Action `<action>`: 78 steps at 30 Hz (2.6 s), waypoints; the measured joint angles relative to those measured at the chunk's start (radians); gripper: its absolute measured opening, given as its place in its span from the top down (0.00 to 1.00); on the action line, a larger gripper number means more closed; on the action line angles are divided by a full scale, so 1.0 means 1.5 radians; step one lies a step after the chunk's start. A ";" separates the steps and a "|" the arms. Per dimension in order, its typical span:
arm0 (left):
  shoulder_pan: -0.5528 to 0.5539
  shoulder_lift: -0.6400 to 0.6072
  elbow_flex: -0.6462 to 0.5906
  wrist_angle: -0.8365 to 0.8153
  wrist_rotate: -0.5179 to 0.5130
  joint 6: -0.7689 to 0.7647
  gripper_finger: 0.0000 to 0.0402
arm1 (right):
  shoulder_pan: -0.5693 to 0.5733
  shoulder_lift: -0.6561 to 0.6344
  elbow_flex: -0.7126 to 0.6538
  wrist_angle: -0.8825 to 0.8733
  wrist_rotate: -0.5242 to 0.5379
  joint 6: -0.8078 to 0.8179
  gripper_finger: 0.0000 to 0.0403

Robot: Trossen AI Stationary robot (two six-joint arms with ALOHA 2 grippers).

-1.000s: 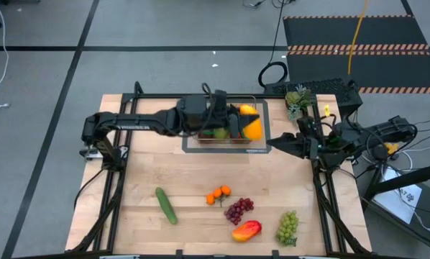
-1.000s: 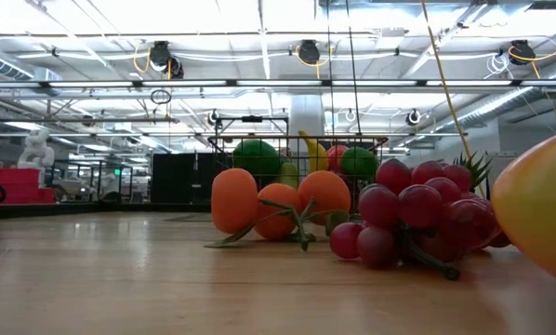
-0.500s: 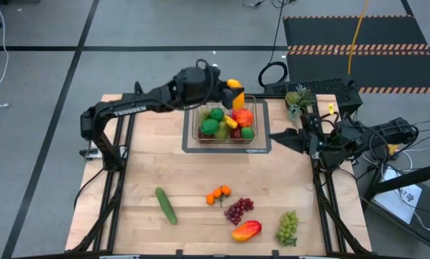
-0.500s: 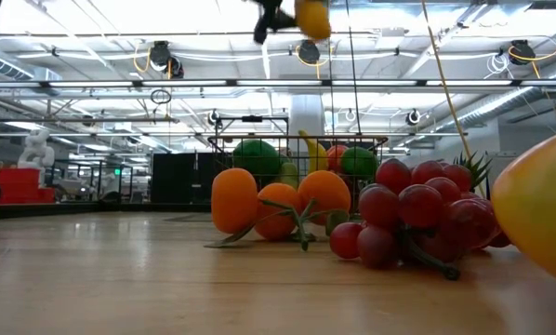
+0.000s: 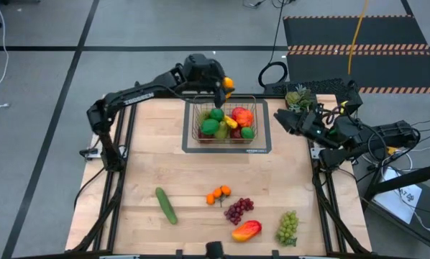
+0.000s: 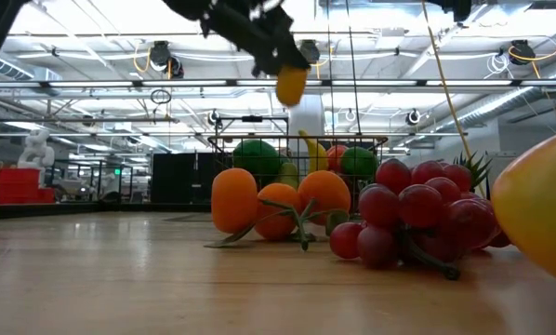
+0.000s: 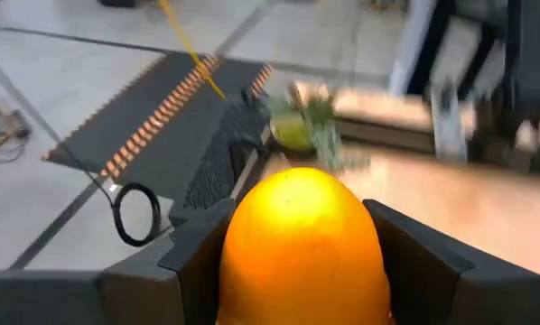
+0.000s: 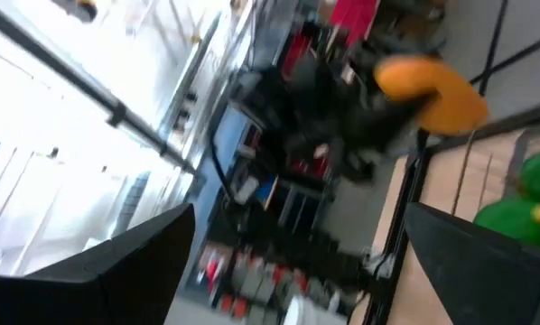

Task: Build produce basket
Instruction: Put the yellow mango into the brown wire basket, then put the orange tangerines into the brown wire basket

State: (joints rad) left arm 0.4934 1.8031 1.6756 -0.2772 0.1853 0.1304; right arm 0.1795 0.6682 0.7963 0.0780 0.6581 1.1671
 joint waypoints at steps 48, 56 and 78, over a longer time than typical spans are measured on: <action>-0.060 -0.078 0.000 -0.214 -0.024 -0.188 0.30 | -0.041 0.091 0.000 0.154 -0.058 -0.067 0.02; -0.192 -0.090 0.000 -0.303 -0.009 -0.329 0.41 | -0.042 0.054 0.000 0.134 -0.113 -0.145 0.02; -0.672 0.089 0.000 -0.265 -0.327 -0.610 0.34 | -0.042 -0.017 0.000 -0.031 -0.454 -0.127 0.02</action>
State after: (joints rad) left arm -0.5147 1.9368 1.6752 -0.6746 -0.3051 -0.7851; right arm 0.1169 0.6422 0.7967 0.0315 -0.0229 0.9765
